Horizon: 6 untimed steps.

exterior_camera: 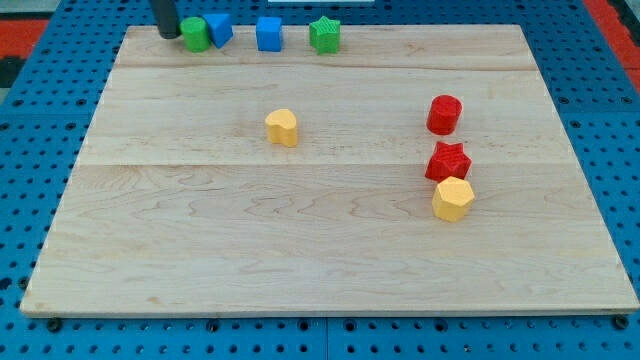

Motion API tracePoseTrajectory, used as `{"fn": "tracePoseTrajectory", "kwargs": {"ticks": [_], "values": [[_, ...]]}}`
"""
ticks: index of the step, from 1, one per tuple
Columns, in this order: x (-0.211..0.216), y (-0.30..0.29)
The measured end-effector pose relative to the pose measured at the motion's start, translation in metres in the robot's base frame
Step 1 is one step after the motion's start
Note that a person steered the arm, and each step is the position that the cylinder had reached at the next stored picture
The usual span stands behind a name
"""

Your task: Move the green circle and blue triangle slightly right

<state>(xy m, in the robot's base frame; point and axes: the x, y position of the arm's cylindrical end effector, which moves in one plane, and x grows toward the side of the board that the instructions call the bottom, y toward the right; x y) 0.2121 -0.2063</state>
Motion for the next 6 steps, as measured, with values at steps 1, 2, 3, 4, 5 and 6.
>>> {"fn": "tracePoseTrajectory", "kwargs": {"ticks": [1, 2, 3, 4, 5, 6], "values": [[-0.001, -0.03], [-0.021, -0.041], [-0.021, -0.014], [-0.021, 0.042], [-0.02, 0.058], [-0.02, 0.049]]}}
